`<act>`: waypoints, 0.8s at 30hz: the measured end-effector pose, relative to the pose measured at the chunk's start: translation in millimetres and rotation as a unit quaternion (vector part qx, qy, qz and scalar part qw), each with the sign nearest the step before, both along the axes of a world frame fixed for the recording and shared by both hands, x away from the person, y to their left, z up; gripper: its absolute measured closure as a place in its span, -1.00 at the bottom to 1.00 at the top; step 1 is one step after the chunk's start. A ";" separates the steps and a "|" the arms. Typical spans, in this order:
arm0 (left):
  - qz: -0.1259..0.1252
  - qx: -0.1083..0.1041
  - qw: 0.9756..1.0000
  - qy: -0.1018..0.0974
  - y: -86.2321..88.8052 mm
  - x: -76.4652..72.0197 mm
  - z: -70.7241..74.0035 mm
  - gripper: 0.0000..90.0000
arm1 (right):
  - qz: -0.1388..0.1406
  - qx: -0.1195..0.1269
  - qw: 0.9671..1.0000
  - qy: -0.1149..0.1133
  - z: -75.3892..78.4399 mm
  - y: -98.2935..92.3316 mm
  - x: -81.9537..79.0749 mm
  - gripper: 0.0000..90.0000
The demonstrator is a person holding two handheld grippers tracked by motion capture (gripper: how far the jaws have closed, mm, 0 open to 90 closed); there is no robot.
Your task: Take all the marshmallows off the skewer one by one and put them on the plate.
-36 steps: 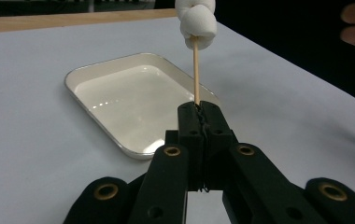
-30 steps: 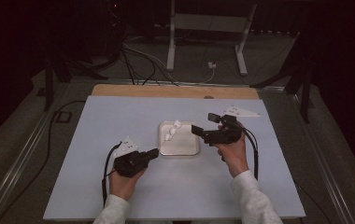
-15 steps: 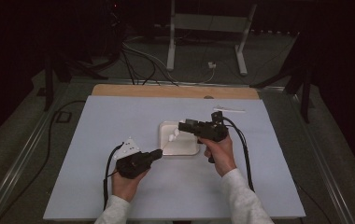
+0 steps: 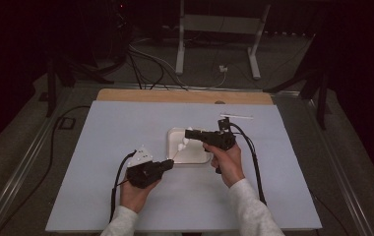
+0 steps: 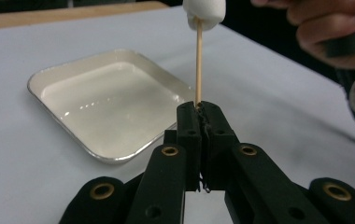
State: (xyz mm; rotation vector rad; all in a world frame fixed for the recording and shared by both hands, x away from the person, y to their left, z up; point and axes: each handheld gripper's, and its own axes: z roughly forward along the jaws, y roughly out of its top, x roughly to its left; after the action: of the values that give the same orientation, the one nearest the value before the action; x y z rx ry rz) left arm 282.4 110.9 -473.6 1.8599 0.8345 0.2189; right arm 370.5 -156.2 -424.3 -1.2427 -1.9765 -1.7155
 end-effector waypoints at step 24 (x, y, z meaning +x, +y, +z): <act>0.009 0.057 0.998 -0.014 -4.8 -1.9 -4.6 1.00 | -0.031 -0.011 0.999 0.001 6.7 -4.9 -0.3 0.74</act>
State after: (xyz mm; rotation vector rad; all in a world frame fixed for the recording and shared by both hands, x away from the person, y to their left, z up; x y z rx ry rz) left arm 280.5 106.1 -478.2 1.9520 0.8354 0.3102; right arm 370.2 -161.1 -417.6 -1.3252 -1.9806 -1.7241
